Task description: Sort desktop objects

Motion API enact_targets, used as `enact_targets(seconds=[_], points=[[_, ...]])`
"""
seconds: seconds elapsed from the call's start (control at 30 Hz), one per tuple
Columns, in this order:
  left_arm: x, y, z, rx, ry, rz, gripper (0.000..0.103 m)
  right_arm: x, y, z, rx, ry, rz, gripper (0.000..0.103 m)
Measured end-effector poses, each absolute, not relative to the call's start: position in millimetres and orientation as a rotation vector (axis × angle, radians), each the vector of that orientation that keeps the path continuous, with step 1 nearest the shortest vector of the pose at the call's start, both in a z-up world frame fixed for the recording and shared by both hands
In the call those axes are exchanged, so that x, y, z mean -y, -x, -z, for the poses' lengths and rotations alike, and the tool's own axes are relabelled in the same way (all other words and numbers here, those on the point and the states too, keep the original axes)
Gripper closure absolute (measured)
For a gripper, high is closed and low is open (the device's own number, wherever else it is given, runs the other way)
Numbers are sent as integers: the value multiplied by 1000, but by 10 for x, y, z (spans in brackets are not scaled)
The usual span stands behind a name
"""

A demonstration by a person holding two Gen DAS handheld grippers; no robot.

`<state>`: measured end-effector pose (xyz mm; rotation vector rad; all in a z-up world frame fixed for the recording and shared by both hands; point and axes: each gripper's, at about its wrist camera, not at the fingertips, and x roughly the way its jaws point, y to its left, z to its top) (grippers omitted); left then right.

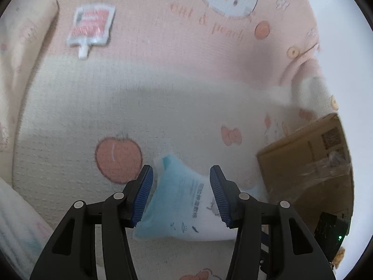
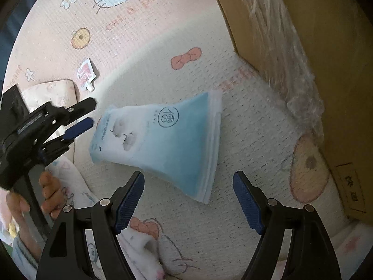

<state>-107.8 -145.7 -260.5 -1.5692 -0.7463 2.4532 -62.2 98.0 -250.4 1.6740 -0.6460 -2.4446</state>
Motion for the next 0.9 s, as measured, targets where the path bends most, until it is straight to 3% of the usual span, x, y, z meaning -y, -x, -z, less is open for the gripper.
enact_targets(seconds=[0.2,0.43,0.73,0.9], points=[[1301,952,2597,634,1591,-2439,48,-892,665,2487,604,-1626,2411,26],[1313,713,2603,724,1620,-2371,48,-981,766,2424,614,-1607,2425,26],[1169,564,2456,594,1678,-2360,48,-1063,728,2274,659,-1586,2507,25],[1252,558,2283,577,1631,-2384,48,-996,614,2105,584,-1548,2608,21]])
